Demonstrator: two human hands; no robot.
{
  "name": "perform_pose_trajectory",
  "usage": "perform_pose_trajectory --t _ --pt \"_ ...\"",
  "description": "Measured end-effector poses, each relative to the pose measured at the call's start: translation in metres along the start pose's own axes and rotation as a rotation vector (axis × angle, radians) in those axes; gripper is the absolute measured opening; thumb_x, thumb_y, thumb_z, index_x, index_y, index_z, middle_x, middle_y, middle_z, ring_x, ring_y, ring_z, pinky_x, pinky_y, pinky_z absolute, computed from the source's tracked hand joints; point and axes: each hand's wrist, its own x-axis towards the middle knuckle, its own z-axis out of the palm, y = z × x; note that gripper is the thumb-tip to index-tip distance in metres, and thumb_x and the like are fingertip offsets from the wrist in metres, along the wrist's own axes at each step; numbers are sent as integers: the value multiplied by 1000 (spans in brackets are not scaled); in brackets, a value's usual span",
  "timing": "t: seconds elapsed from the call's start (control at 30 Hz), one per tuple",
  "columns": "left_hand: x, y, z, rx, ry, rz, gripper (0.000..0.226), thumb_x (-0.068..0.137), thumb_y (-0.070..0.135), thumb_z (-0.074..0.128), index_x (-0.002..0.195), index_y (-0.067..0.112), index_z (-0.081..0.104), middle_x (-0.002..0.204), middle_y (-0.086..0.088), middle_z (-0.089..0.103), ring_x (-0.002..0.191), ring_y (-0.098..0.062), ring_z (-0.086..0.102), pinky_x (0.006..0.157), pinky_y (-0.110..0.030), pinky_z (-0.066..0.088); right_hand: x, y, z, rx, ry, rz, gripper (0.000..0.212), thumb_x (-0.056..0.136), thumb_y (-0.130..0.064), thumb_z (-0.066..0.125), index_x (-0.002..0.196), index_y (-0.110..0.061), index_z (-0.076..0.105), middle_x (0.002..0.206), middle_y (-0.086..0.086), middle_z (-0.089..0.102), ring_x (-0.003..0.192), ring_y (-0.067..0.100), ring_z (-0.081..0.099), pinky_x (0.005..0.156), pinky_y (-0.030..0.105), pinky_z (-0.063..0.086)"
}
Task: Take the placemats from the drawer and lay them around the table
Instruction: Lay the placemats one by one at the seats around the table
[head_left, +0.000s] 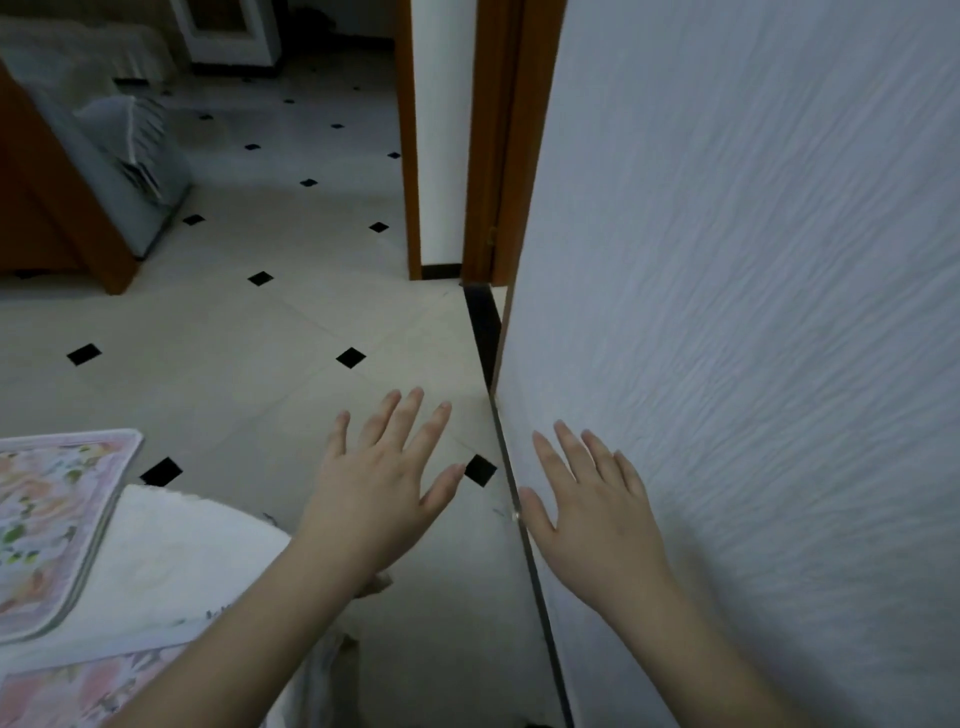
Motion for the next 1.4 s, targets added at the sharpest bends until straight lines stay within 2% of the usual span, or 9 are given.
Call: perform_pose_trajectory --t 0.1,0.27,0.33,0.5,0.77,0.93,1.07,1.3,1.4 --pt "19 5 9 34 -47 42 85 75 70 -18 154 40 -14 166 5 -12 153 -17 -11 121 -53 -4 20 9 7 -40 7 18 74 91 -58 5 155 -26 25 162 -1 22 149 23 20 118 41 5" --pt "62 9 17 41 -58 15 76 92 66 4 154 31 30 163 -4 26 151 -25 22 118 -56 16 69 30 18 -93 15 7 64 96 -51 20 146 -19 46 152 4 44 140 27 40 114 44 22" --pt "81 9 16 30 -36 -12 78 91 67 2 155 32 28 164 -2 22 152 -23 18 119 -55 12 95 35 13 -72 49 4 63 96 -49 22 147 -18 45 151 5 45 140 28 40 114 45 22" --pt "120 3 4 50 -20 -88 77 87 67 -6 157 36 1 167 3 -2 153 -17 -5 120 -49 -5 153 33 0 1 37 -102 76 89 -55 -3 156 -24 17 164 0 17 151 24 14 119 40 3" --pt "170 -31 -6 45 -1 -205 82 84 70 -4 158 35 6 167 -3 10 153 -28 9 120 -56 4 219 20 3 52 -7 -173 80 86 -56 -8 157 -26 12 165 -4 11 152 20 4 120 38 0" --pt "204 -72 0 87 38 -220 68 95 62 25 146 24 47 148 -11 50 136 -34 48 106 -62 37 271 4 19 -35 -34 -167 70 95 -52 8 153 -22 33 159 1 32 147 26 26 117 41 13" --pt "232 -110 -3 88 99 -213 65 96 60 28 144 22 50 146 -12 53 134 -34 50 105 -60 38 316 -25 24 -99 -65 -182 70 95 -53 5 154 -24 30 160 0 29 148 25 25 117 43 11" --pt "279 -181 -9 51 86 -246 65 95 58 28 142 20 53 146 -10 53 134 -31 51 104 -57 41 385 -74 22 -163 -47 -190 65 97 -53 14 148 -23 42 154 2 41 142 26 37 115 48 24" --pt "296 -196 -19 15 71 -276 71 95 62 16 148 25 45 153 -8 45 141 -29 42 112 -55 32 412 -86 18 -158 -42 -191 64 97 -52 17 144 -21 47 149 5 48 137 28 45 111 49 33"
